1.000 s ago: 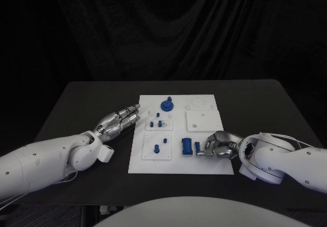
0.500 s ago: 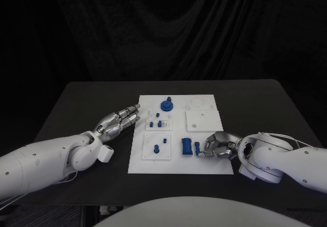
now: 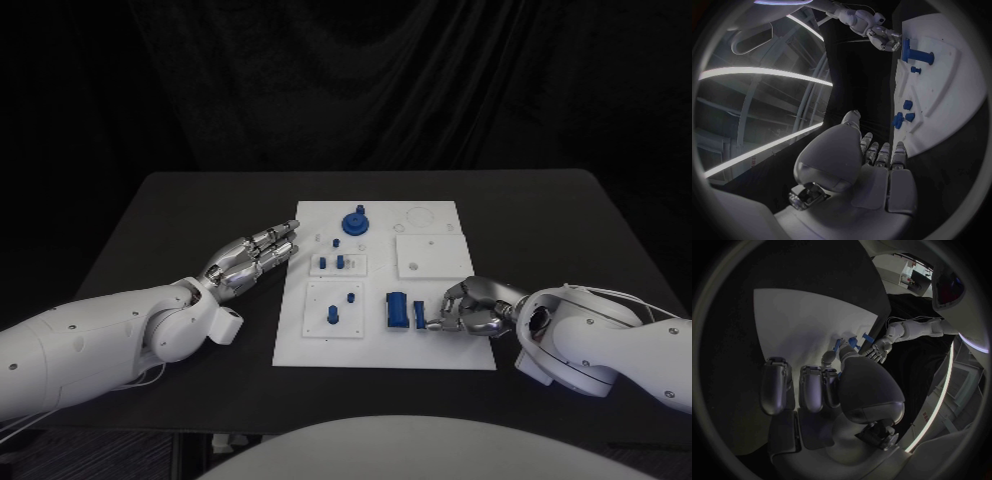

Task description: Assemble the parts on the task board

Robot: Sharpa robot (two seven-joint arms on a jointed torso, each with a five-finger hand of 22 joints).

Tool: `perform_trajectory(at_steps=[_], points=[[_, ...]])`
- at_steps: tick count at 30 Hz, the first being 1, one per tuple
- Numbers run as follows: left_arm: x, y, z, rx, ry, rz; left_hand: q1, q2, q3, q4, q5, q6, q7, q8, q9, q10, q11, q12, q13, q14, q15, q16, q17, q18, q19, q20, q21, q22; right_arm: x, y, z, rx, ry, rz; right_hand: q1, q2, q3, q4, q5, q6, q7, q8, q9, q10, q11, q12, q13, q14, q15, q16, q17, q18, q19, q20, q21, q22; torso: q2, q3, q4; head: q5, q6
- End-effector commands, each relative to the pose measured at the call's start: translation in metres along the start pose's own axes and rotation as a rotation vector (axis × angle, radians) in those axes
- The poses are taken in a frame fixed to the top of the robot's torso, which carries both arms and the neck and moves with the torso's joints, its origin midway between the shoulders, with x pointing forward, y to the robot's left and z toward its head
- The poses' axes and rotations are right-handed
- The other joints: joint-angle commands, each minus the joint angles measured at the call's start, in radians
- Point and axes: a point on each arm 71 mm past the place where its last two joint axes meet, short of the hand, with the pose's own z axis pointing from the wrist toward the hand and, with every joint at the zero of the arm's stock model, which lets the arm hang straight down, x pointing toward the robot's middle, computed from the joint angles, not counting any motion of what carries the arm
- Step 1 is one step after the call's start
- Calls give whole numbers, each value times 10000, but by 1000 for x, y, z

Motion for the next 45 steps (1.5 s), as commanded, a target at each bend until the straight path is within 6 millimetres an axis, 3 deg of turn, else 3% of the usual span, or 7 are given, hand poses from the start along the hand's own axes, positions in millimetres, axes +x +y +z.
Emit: perform_trajectory(at_steps=[1,14,20,25,35,36,45], points=[[3,-5,-2,487,-196,318,91,-29,1,-63,58,85,18,55,20,78,46,-3,-1,-5,-91,-37,-17,42,10,-88,-35,-10,-19,10,-6,-1190,-1480,270,-159,-57,-112,83,-30,-57,-27,-76,-69,1059,-54,27,2633,760,-64,39,1032,16,343,-63,43,1992,-16,1,-7,10,-1],[8,-30,1,1329,-363,924,175,-42,18,-138,243,328,63,121,41,167,47,19,21,-5,-256,-37,-17,90,10,-205,-35,-10,-86,31,-14,-4150,-4371,1348,2313,90,1385,638,3154,4,415,-2521,-2444,-1711,371,-2219,-56,-1827,415,-4255,-5689,1053,-2409,355,-5997,-106,-333,41,-104,53,-1],[12,-41,10,1856,-537,1264,-26,64,-53,429,22,509,-31,123,37,350,-79,50,53,-5,-469,-37,-17,-49,10,-562,-35,-10,-90,27,-5,-4799,-4129,2281,1231,-136,2136,1078,3043,-804,1855,-4745,-5099,-7463,2029,-8689,-5886,-5767,2218,-9407,-9219,970,-5680,1717,-11535,-3460,-725,113,-285,231,-1],[16,-43,21,2183,-540,1118,-516,237,-297,716,-548,-173,-498,-123,-55,255,-171,28,33,-5,-528,-37,-17,-23,10,-591,-35,-10,-84,18,-2,-5636,-3833,3513,-110,85,1479,1133,2971,-2186,1696,-6462,-6873,-10704,3463,-11315,-8076,-9129,3687,-11751,-10832,305,-8354,2572,-13046,-5597,-1111,167,-500,439,-1],[21,-42,29,2378,-423,896,-1797,610,-901,718,-2382,-1240,-2128,-224,-153,22,-484,-21,-19,-5,-296,-37,-17,-105,10,-427,-35,-10,-72,3,2,-6235,-3563,4658,-597,787,-458,1126,2676,-4253,304,-8724,-9808,-13734,2684,-13310,-11402,-13495,3255,-14072,-12739,133,-14151,2964,-13575,-12112,-1436,301,-740,709,-1],[20,-31,30,904,-364,988,-5797,-270,9,-163,-3212,-1596,-1594,-397,-332,-22,-380,-35,-32,-5,-821,-37,-17,-396,10,-782,-35,-10,-73,1,4,-5449,-3752,3910,-4064,-194,86,255,1738,-5094,-50,-8985,-10170,-13911,2069,-13981,-11817,-13749,2624,-14335,-13074,-469,-14634,2077,-13708,-12334,-1295,220,-608,649,0],[24,-38,38,1020,-1052,1145,-8501,-811,539,-714,-3951,-2397,-1344,-397,-332,-22,-380,-35,-32,-5,-821,-37,-17,-521,10,-1487,-35,-10,-79,12,13,-5343,-4268,4778,-10442,-194,86,-1794,-534,-7199,-50,-9733,-11201,-14649,572,-15681,-13075,-14651,1125,-15060,-13074,-469,-14634,0,-13708,-13073,-1199,176,-558,508,457]])
